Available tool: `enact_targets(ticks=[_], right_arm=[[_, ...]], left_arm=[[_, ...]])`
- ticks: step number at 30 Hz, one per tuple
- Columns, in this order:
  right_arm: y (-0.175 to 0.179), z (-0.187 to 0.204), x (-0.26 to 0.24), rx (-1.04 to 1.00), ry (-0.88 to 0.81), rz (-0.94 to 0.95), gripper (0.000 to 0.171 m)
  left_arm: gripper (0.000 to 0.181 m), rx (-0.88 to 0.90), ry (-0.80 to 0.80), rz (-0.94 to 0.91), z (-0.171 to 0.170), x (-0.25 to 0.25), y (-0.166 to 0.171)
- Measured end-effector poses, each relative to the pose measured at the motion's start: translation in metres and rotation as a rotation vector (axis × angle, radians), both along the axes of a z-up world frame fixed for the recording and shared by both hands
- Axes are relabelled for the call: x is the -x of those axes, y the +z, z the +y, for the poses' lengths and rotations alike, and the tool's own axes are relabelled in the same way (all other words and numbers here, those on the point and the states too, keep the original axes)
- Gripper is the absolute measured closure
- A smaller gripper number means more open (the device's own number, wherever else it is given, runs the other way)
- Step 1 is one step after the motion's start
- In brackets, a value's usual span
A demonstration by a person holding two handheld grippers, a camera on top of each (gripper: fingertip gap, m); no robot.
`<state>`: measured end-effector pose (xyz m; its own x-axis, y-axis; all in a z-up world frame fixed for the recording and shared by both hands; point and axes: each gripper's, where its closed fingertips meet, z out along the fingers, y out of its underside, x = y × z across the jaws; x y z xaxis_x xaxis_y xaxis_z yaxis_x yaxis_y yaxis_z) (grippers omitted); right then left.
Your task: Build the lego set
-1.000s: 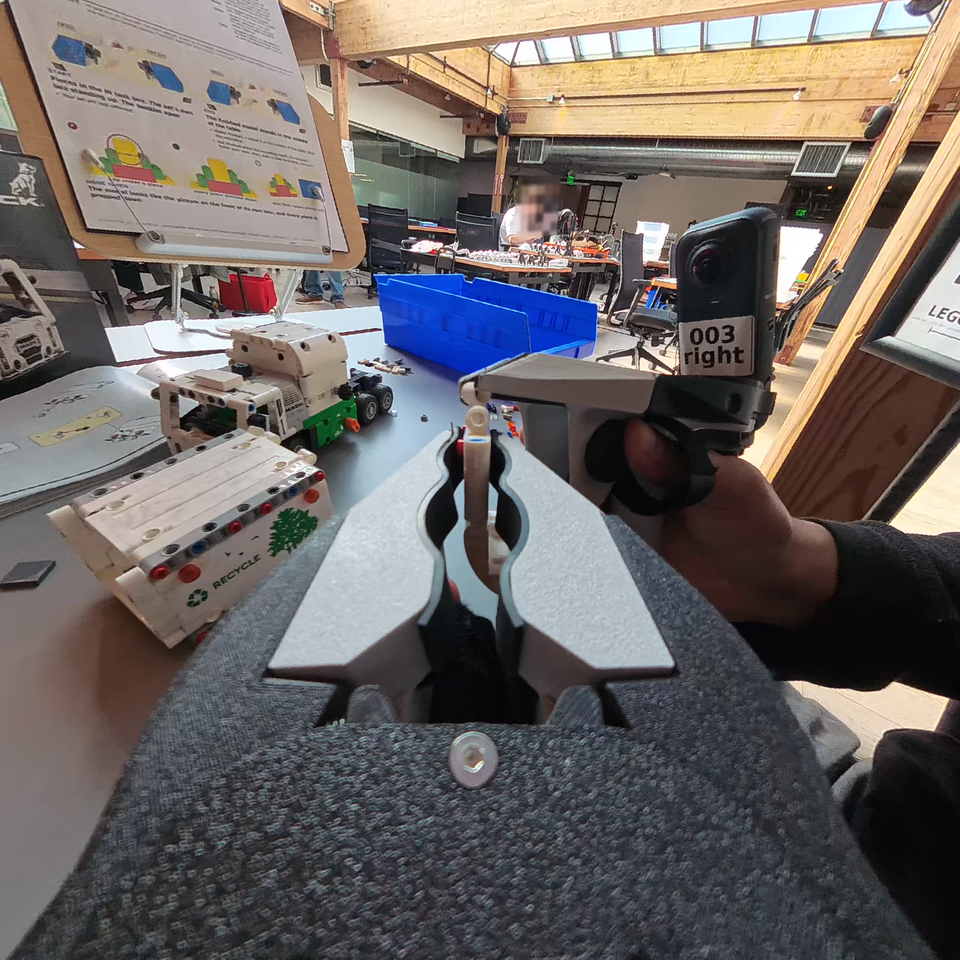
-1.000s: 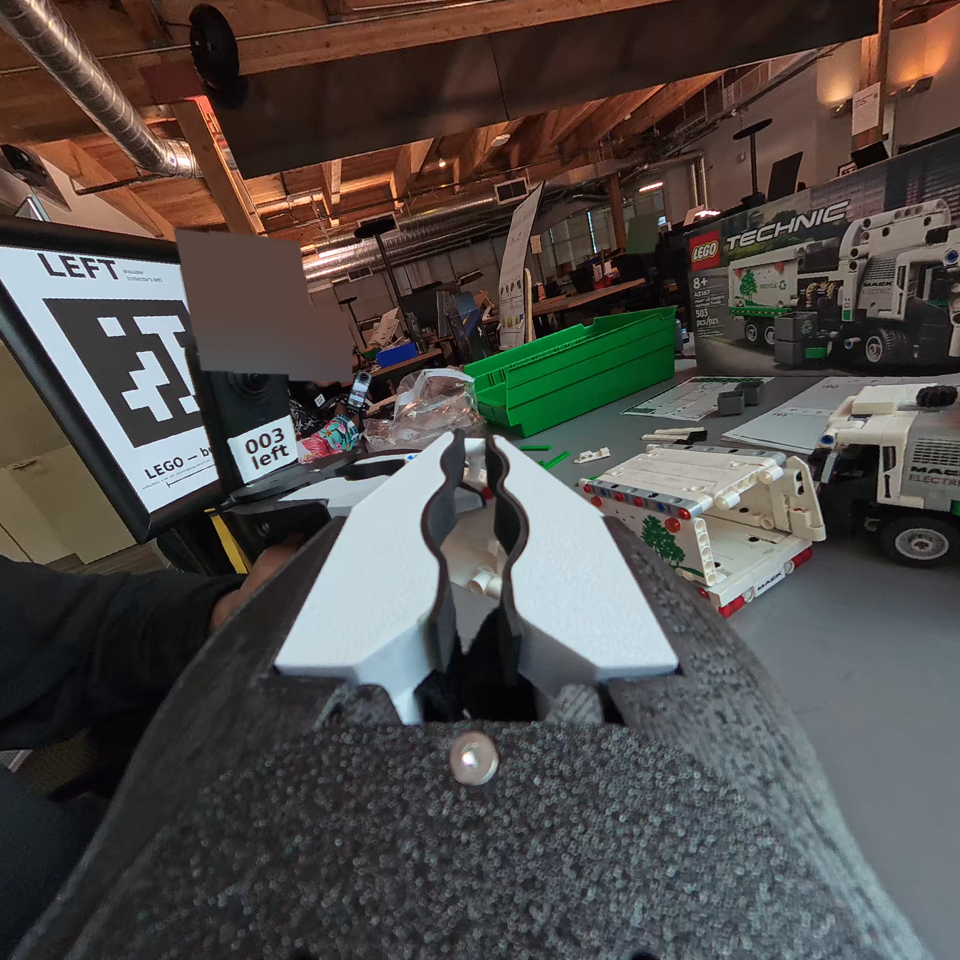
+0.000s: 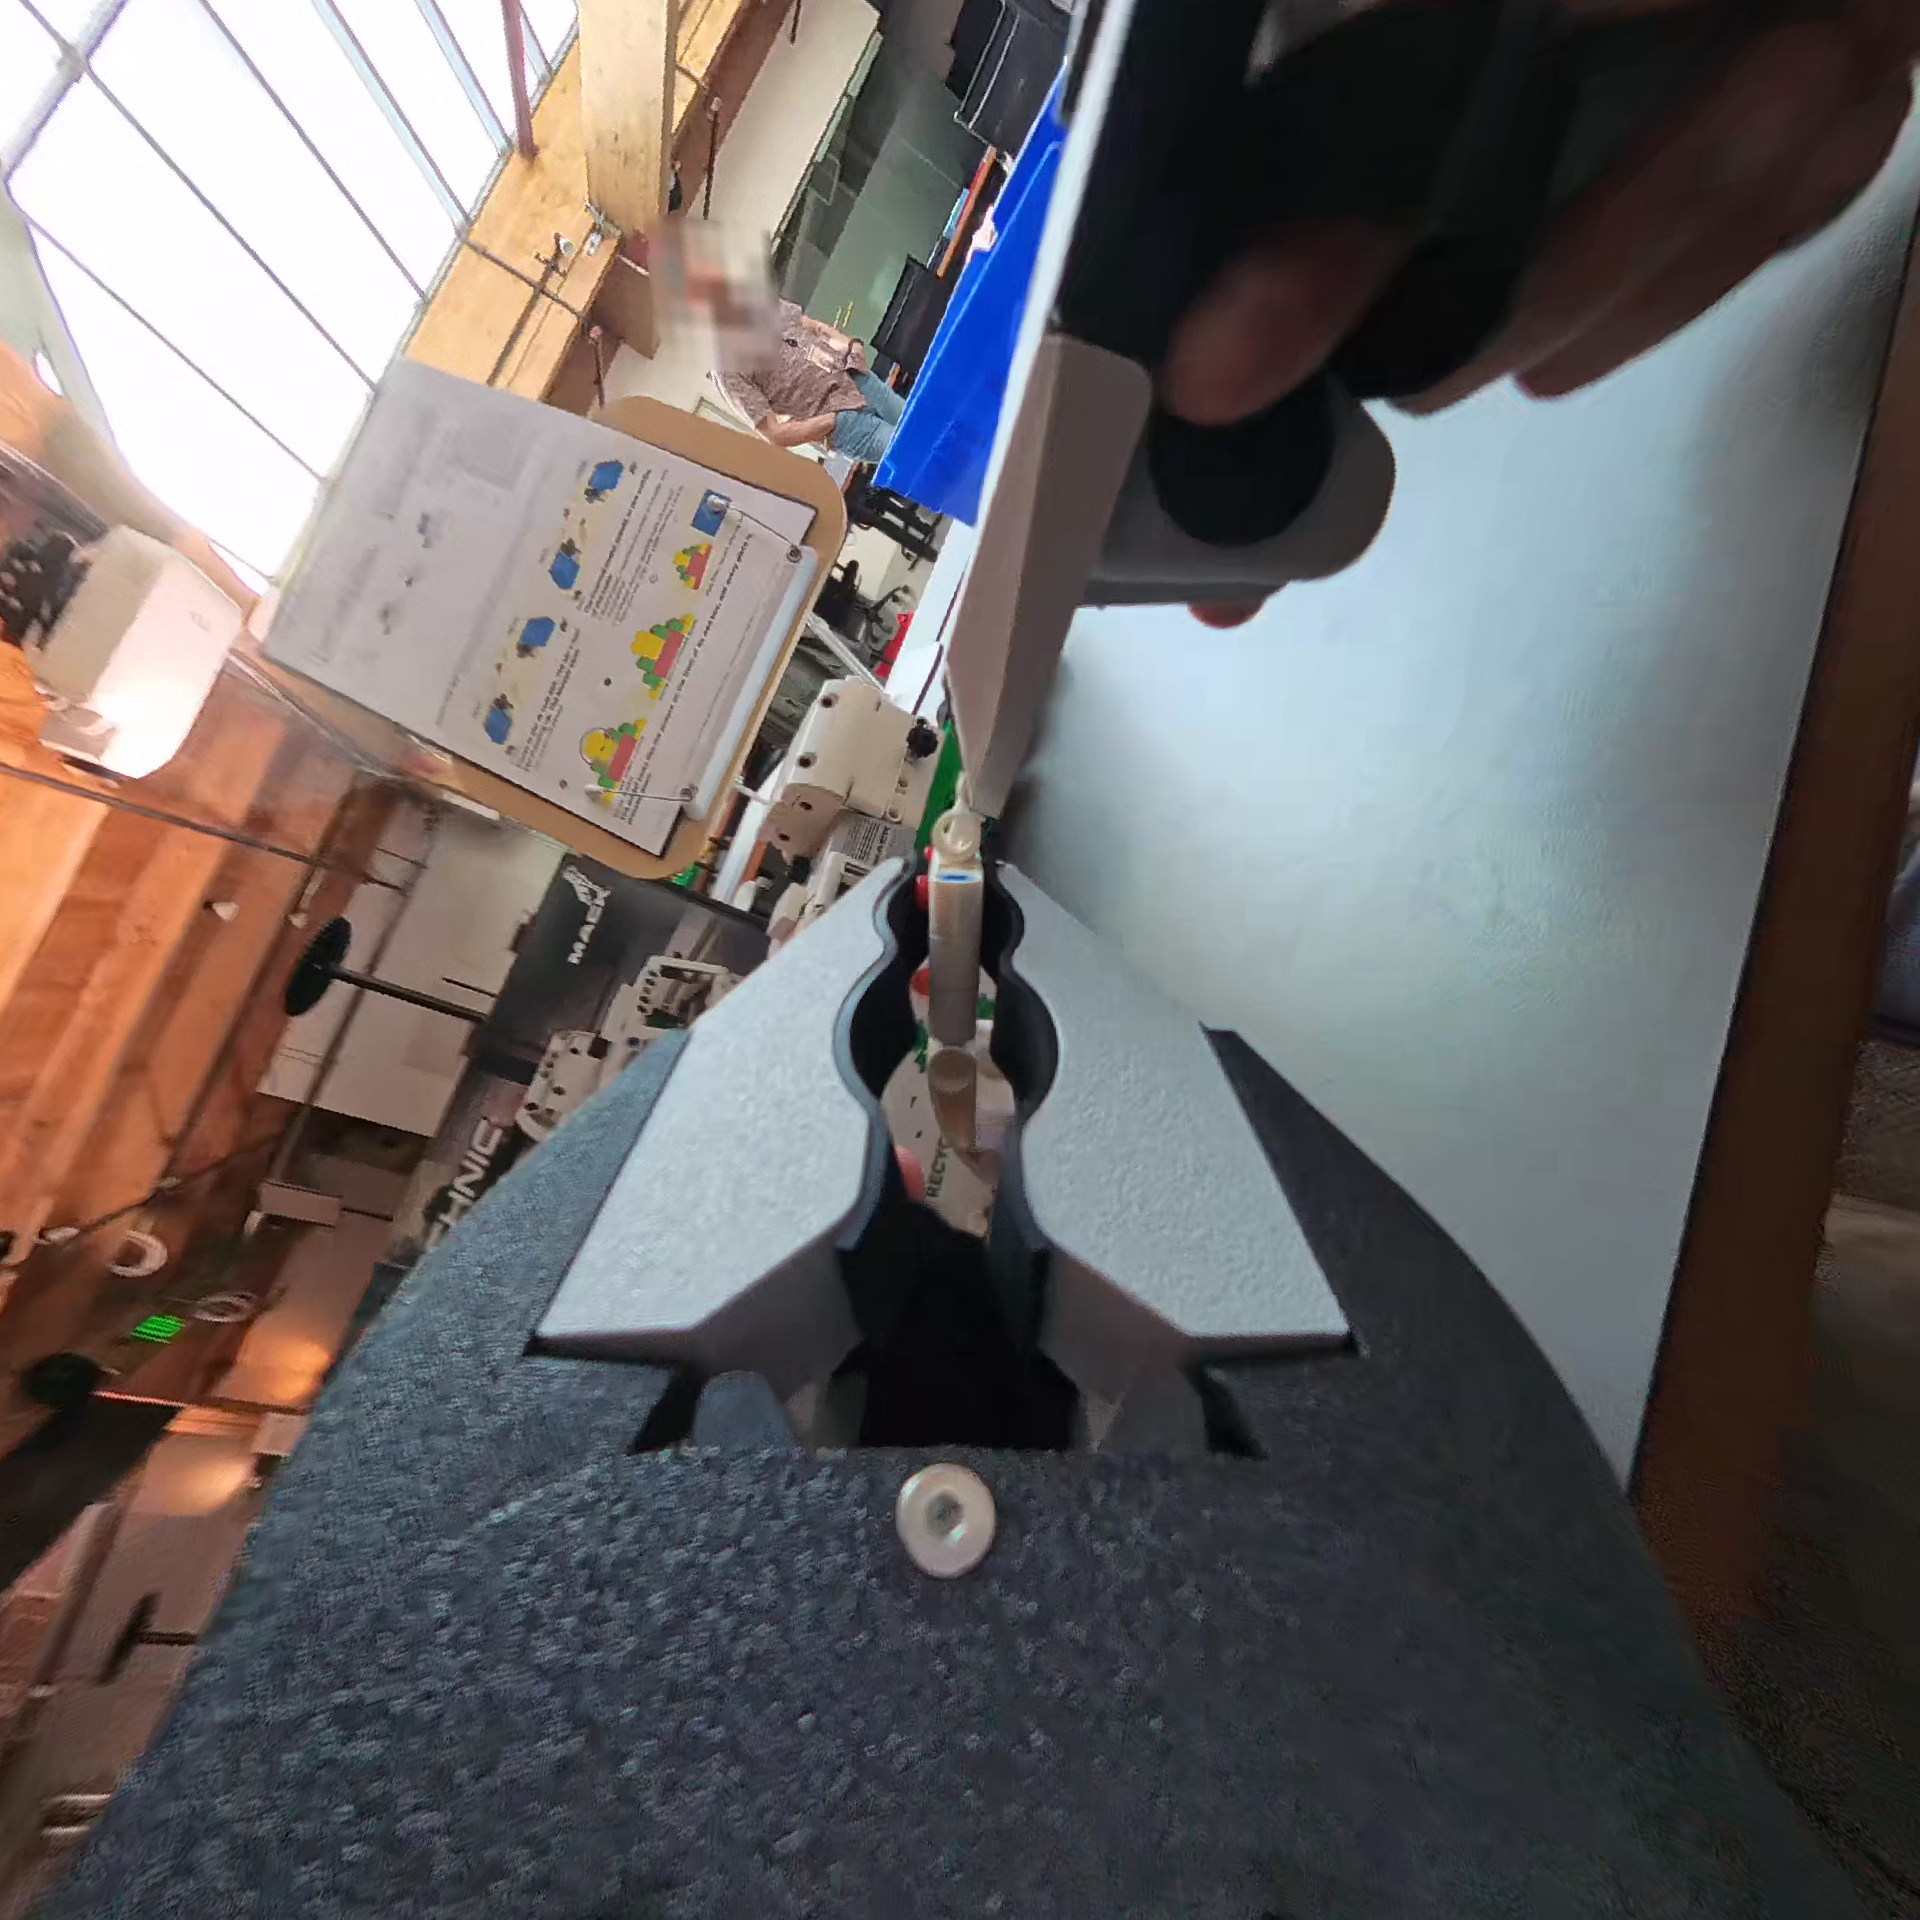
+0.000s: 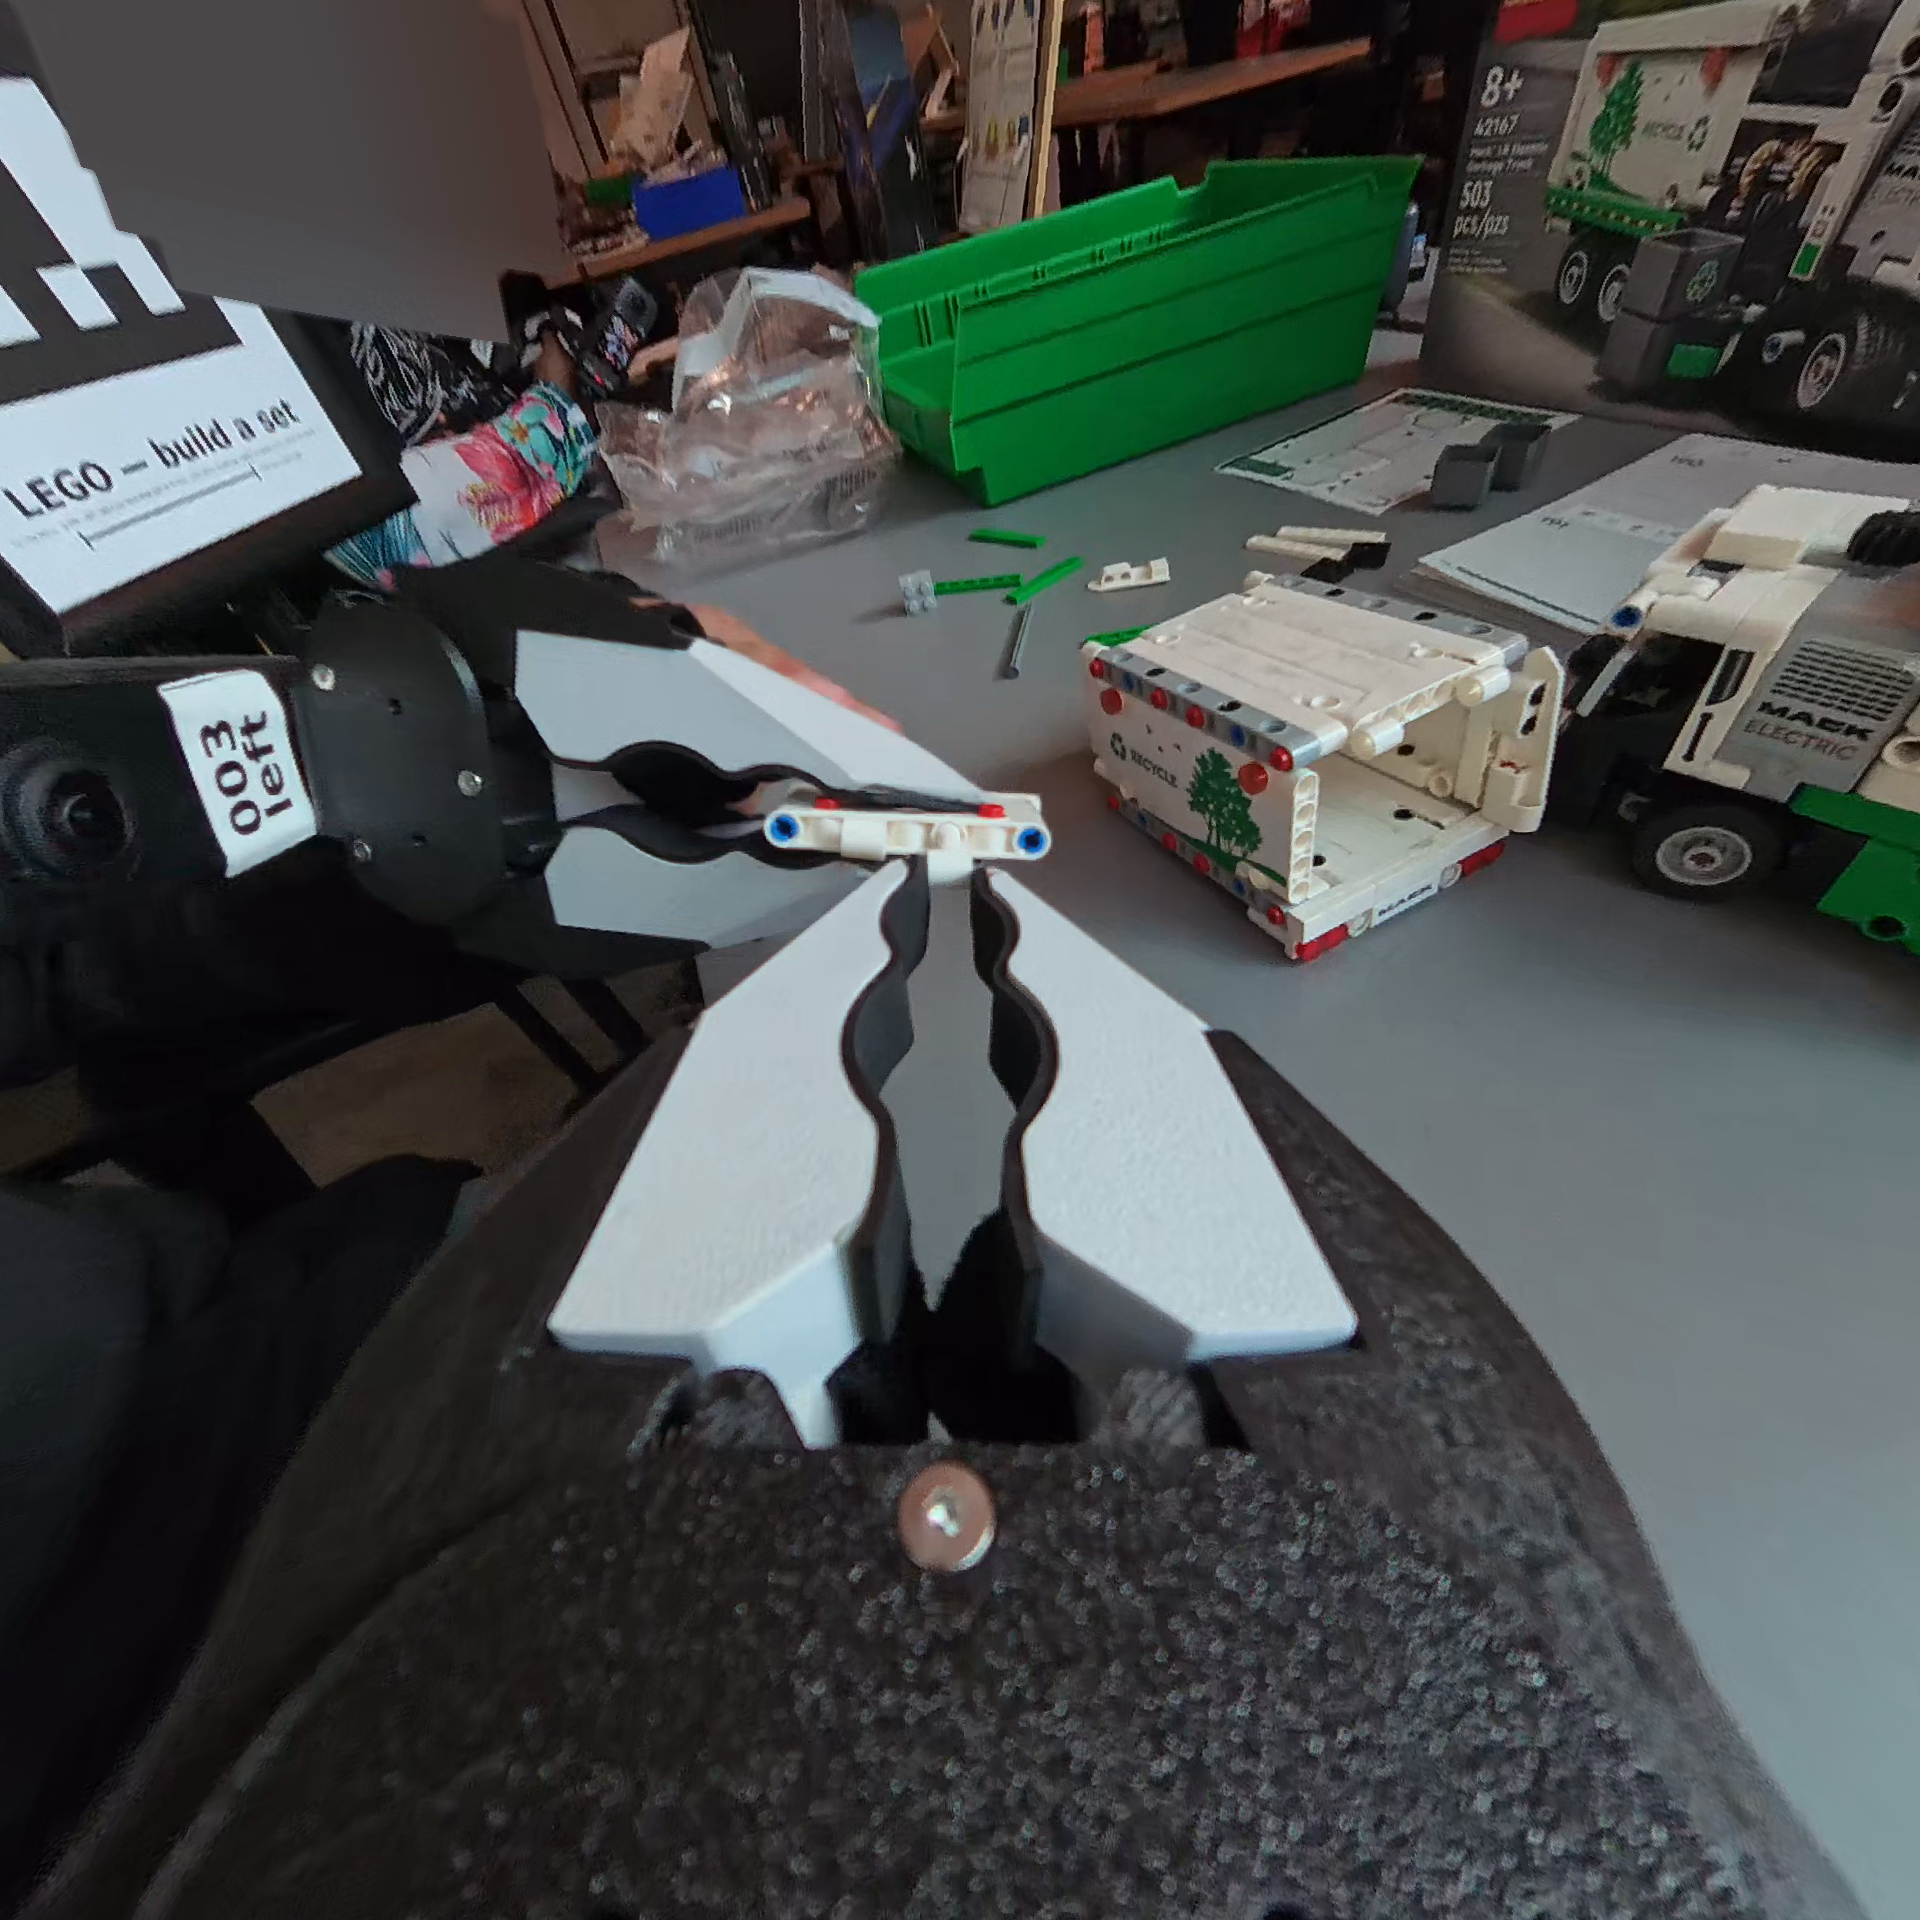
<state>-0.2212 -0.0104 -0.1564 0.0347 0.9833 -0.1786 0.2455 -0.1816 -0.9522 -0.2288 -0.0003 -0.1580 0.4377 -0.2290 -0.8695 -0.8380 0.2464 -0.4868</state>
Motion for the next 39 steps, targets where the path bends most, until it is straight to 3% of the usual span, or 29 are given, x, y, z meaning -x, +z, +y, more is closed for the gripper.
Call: enact_targets(ticks=[1,11,22,31,39], right_arm=[[-0.003,0.000,-0.001,-0.022,0.003,-0.031,0.164],[-0.019,0.002,-0.006,-0.179,0.016,-0.182,0.165],[-0.031,0.007,-0.006,-0.062,0.027,-0.157,0.165],[-0.029,0.007,-0.005,-0.004,0.014,-0.138,0.165],[-0.031,0.005,-0.004,0.037,0.024,-0.149,0.165]], left_arm=[[0.176,-0.025,0.002,0.056,0.000,0.000,-0.002],[0.176,-0.146,0.009,0.268,0.002,-0.004,-0.018],[0.177,0.034,-0.004,0.146,0.006,-0.006,-0.033],[0.176,0.077,0.013,0.019,0.006,-0.006,-0.029],[0.176,0.006,0.027,0.100,0.005,-0.009,-0.029]])
